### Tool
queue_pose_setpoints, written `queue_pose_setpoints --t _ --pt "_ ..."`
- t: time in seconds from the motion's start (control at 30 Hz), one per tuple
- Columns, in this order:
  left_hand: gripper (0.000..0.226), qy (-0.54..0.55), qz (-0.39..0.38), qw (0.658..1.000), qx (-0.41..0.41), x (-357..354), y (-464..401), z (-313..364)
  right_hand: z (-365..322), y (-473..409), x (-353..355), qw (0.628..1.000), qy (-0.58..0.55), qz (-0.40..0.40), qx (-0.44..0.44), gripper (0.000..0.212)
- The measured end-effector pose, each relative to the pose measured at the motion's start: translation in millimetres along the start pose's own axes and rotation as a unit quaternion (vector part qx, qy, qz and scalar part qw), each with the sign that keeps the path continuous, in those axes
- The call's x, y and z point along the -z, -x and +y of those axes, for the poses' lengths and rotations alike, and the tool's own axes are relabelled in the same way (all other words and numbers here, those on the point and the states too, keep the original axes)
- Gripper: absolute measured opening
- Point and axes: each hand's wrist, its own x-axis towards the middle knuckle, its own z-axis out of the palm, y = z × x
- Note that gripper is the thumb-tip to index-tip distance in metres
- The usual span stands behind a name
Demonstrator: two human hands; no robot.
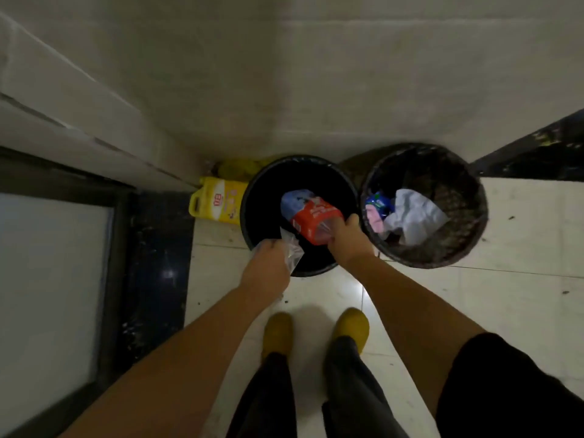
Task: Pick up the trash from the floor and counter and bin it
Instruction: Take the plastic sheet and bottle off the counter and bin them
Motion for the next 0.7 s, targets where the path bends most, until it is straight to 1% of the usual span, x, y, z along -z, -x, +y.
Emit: queue_pose_setpoints --t 0.03,0.1,0.2,0.27,0.33,0.43,0.5,0.6,0.67,0.7 --pt "0.038 0.002 0.011 1.000 -0.001 -7 -10 -5 0 -18 -15 1.000 -0.024 0.009 -0.002 0.049" --pt "0.035 0.011 0.025 1.000 0.003 -19 -28 -17 -6 -44 -43 0.999 -0.036 -0.002 0.011 0.049" --pt "0.021 0.027 0.056 0.998 0.008 -33 -44 -36 -7 -66 -86 0.999 -0.013 -0.023 0.018 0.052" --pt "0.021 0.047 0.064 0.996 0.027 -39 -48 -44 -7 -68 -105 0.999 0.000 -0.049 0.021 0.054" --pt "0.020 0.046 0.057 0.996 0.042 -39 -48 -45 -7 -67 -111 0.997 0.006 -0.069 0.020 0.055" --pt "0.018 0.038 0.055 0.997 0.043 -30 -45 -35 -6 -69 -93 0.994 0.028 -0.105 0.017 0.055" --pt "0.018 0.034 0.053 0.997 0.035 -21 -44 -19 -1 -65 -66 0.994 0.032 -0.100 0.035 0.049" --pt "0.018 0.011 0.050 0.999 0.009 -8 -47 20 22 -49 -19 0.997 -0.003 -0.020 0.070 0.037" --pt "0.025 -0.013 0.049 0.999 -0.019 -3 -52 54 51 -36 8 0.997 -0.013 0.031 0.069 0.036" --pt "0.028 -0.019 0.050 0.998 -0.035 -4 -56 74 70 -28 18 0.997 -0.006 0.035 0.062 0.038"
